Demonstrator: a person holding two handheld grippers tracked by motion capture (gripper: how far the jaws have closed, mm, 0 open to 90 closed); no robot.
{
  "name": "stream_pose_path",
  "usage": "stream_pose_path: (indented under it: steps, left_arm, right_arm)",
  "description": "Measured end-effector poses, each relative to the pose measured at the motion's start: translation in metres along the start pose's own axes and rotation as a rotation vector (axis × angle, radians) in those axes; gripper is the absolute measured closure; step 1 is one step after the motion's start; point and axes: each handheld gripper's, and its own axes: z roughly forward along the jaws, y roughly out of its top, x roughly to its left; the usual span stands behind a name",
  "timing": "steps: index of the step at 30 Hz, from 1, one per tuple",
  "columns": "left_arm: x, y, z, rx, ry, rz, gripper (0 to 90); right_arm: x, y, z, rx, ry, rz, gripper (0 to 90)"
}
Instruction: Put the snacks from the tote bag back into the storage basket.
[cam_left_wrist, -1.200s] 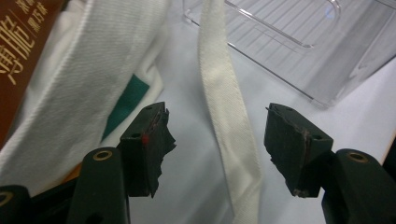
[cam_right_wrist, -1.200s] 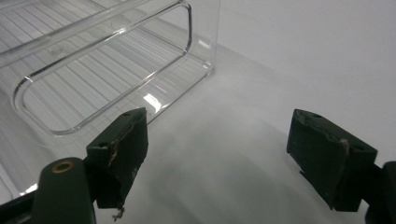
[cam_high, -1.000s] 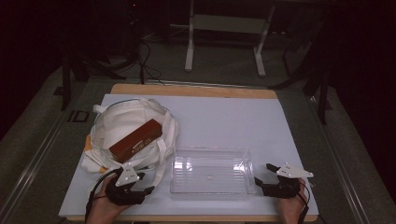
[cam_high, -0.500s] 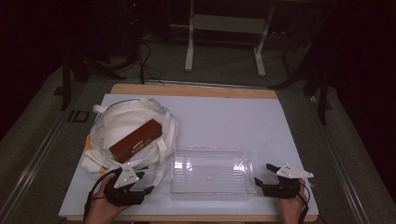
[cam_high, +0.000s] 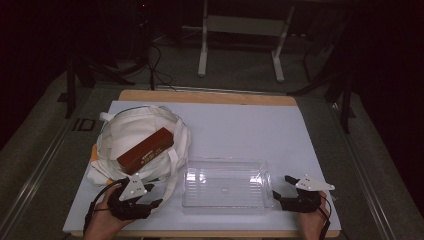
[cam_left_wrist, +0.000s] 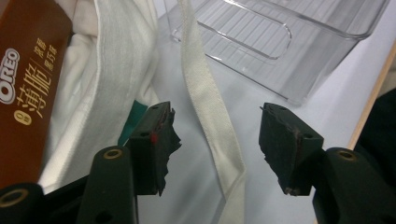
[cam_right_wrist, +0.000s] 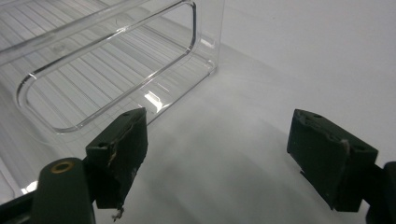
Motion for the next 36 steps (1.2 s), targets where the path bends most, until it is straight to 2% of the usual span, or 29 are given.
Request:
stream_pose_path:
  steps: [1,9,15,20,26,28,36]
  left_arm:
    - [0.002,0.003,-0.003,0.007,-0.001,0.02,45.9]
    - [0.008,0.011,-0.009,0.018,-0.011,0.064,46.8]
    - [0.014,0.014,-0.01,0.023,-0.032,0.081,46.9]
    - [0.019,0.016,-0.013,0.022,-0.057,0.09,46.5]
    - [0.022,0.019,-0.018,0.014,-0.067,0.105,46.4]
    - [0.026,0.02,-0.019,-0.005,-0.079,0.101,46.4]
    - [0.035,0.025,-0.021,-0.005,-0.069,0.103,46.9]
  right_arm:
    - [0.0,0.0,0.0,0.0,0.0,0.001,20.2]
    - [0.0,0.0,0.0,0.005,-0.001,-0.002,20.2]
    - [0.0,0.0,0.0,0.006,0.0,-0.005,20.2]
    - [0.0,0.0,0.001,0.008,0.0,-0.005,20.2]
    - [0.001,0.0,0.001,0.009,0.001,-0.007,20.2]
    - [0.001,0.0,0.001,0.009,0.001,-0.008,20.2]
    - [0.001,0.0,0.001,0.012,0.002,-0.009,20.2]
